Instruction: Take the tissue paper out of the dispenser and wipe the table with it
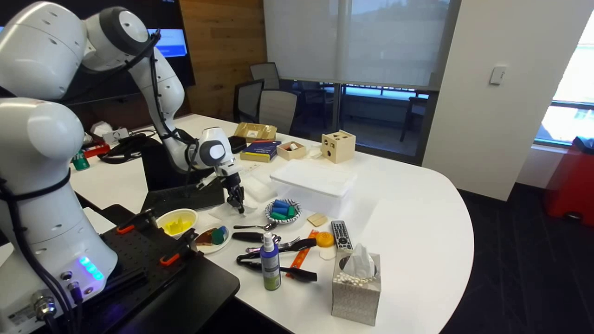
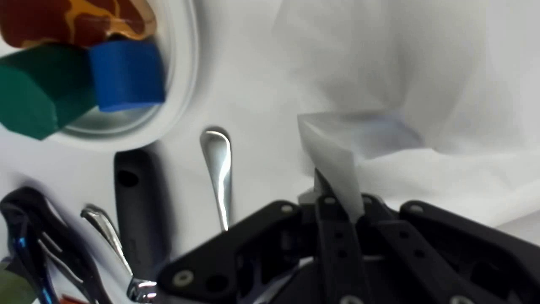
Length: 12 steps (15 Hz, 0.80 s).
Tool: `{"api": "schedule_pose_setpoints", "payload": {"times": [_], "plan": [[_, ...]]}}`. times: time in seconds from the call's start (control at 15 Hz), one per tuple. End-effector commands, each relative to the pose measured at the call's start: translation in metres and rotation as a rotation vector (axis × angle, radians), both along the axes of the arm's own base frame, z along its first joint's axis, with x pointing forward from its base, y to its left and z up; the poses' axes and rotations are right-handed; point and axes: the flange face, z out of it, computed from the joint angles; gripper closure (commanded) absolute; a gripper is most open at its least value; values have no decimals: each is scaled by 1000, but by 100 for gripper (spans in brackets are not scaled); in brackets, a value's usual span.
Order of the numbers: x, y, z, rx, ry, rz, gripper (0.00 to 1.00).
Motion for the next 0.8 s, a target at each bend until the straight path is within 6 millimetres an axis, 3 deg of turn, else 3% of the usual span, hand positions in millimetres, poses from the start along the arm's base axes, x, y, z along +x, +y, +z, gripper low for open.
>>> {"api": "schedule_pose_setpoints", "payload": {"times": [0.0,0.13,0.27,0.53,0.73], "plan": [[-24,-6,67,46,-8,-16,100],[-27,-23,97,48,-70,-73,100],[-24,-56,131,14,-175,-151,100],[-11,-169,195,-147,-347,-247,100],[-22,-261,243,-259,-441,-389,100]]}}
